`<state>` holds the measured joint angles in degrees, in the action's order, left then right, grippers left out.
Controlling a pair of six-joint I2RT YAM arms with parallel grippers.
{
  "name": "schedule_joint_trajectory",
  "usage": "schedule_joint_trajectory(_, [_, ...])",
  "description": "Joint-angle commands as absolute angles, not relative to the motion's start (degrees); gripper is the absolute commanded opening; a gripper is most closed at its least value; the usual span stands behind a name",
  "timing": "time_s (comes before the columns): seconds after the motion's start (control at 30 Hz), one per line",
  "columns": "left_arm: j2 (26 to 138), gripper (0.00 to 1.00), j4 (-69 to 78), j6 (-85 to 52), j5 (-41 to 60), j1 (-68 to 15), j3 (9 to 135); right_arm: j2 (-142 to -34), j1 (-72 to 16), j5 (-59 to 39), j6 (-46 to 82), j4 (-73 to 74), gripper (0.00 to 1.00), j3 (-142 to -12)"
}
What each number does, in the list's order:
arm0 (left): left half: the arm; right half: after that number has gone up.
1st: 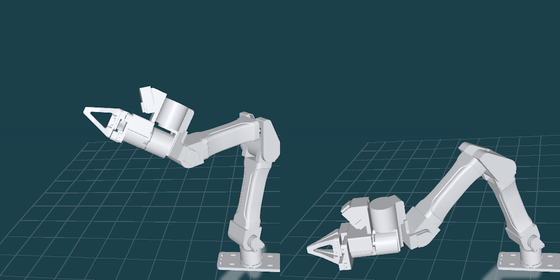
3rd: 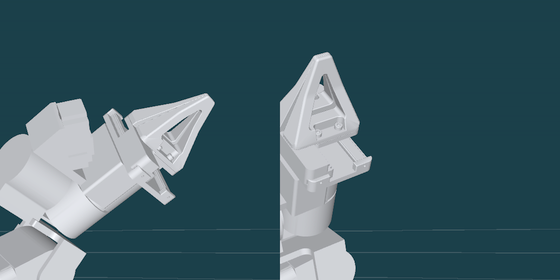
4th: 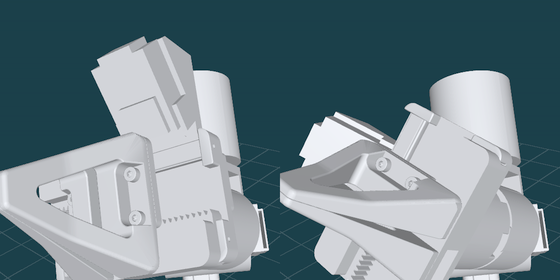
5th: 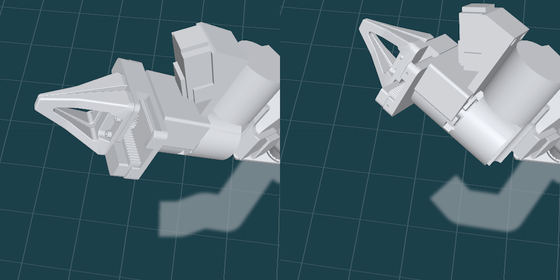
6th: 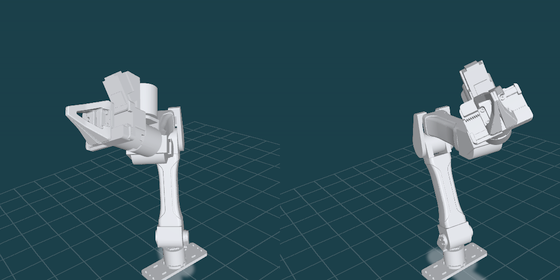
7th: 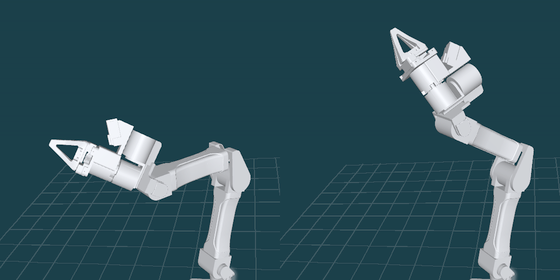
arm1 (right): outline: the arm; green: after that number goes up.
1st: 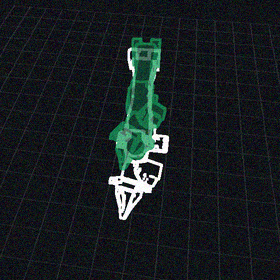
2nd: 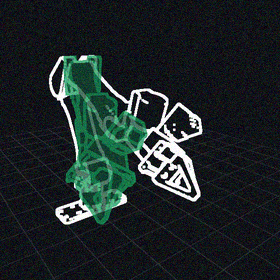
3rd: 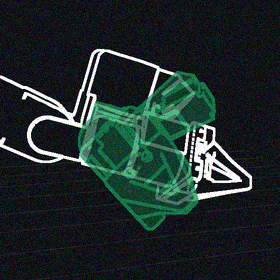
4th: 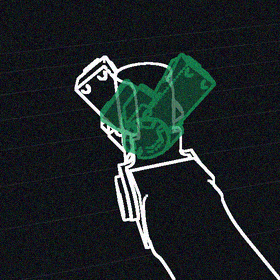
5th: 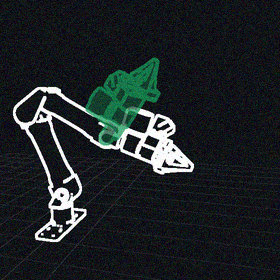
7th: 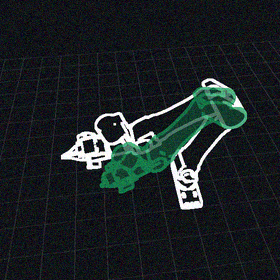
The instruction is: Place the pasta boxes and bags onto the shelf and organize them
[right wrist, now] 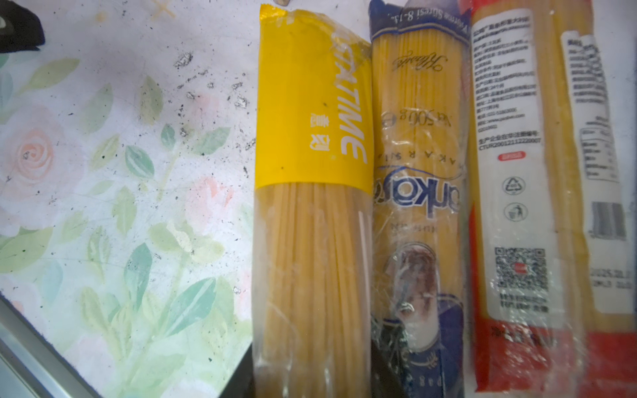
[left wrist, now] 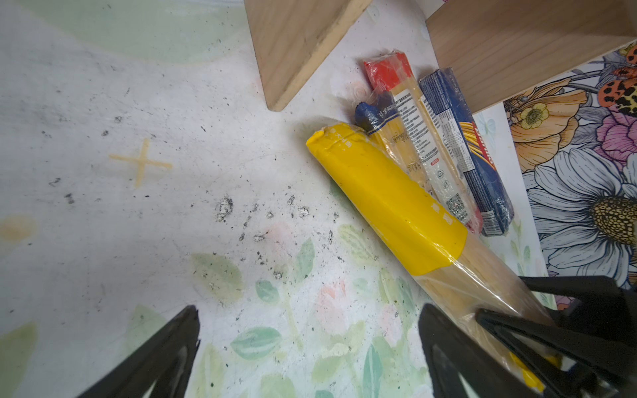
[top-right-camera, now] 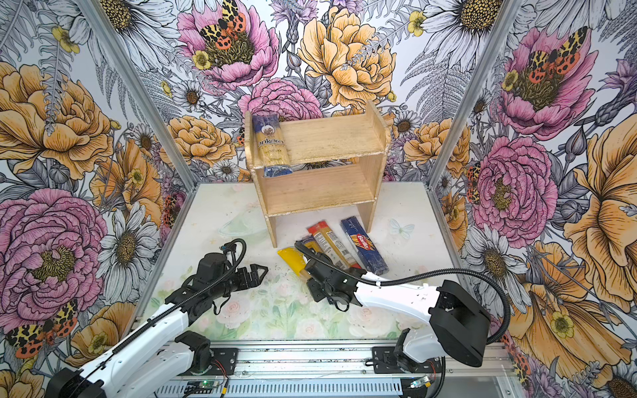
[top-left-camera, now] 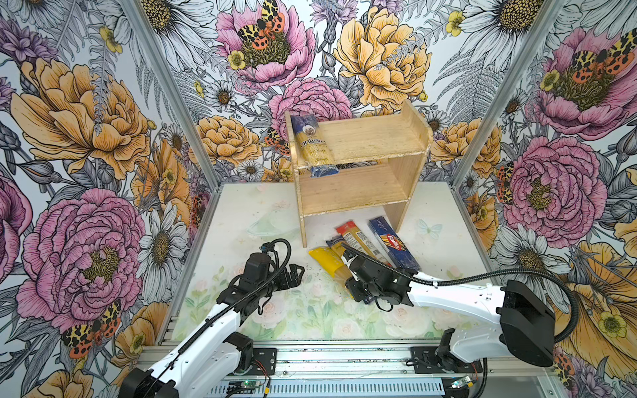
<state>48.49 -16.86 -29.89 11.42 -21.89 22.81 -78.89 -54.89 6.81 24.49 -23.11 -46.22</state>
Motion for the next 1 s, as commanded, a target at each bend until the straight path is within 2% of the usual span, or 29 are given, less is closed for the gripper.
schedule_joint_trajectory(0.0, [47.83,0.99,-15.64,-29.09,11.99,-21.44,21.71,-74.80,-54.22,9.05,24.42,-16.91,0.00,-46.25])
schedule_joint_trajectory(0.23, [47.90,0.99,-15.30,-29.25,11.95,-21.44,21.67,-75.77,-53.96,6.28,25.17,-16.15,0.00,-45.78])
schedule_joint_trajectory(0.67, [47.98,0.99,-15.26,-29.09,11.85,-21.23,21.44,-90.29,-57.77,6.38,27.35,-13.64,0.00,-49.87])
schedule_joint_trajectory(0.97, [55.21,0.99,-11.21,-28.56,13.77,-21.44,22.89,-94.19,-60.00,5.97,26.97,-11.62,0.00,-49.00])
